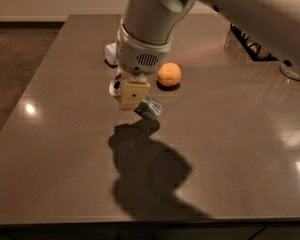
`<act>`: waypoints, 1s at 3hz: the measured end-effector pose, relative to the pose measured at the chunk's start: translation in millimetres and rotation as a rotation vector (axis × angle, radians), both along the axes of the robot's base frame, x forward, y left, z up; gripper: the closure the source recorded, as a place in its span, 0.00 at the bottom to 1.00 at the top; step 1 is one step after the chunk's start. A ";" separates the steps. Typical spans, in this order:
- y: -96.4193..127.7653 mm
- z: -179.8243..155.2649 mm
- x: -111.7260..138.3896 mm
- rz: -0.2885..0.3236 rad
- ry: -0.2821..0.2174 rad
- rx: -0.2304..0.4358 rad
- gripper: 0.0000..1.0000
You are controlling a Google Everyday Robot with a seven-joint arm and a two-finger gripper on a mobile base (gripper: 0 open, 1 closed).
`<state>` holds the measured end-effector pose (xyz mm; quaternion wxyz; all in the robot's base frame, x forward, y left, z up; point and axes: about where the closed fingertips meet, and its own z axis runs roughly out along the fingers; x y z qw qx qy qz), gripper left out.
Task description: Knock redbull can over
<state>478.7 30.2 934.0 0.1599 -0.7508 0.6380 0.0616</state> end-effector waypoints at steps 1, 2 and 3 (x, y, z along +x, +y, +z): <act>-3.9 -12.7 3.8 0.061 -0.043 -0.117 0.83; -6.2 -30.1 4.7 0.105 -0.045 -0.196 0.60; -6.4 -48.2 2.8 0.138 -0.028 -0.252 0.36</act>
Offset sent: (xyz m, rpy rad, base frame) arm 0.0072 -0.0103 -0.0564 -0.3016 -0.0273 0.1629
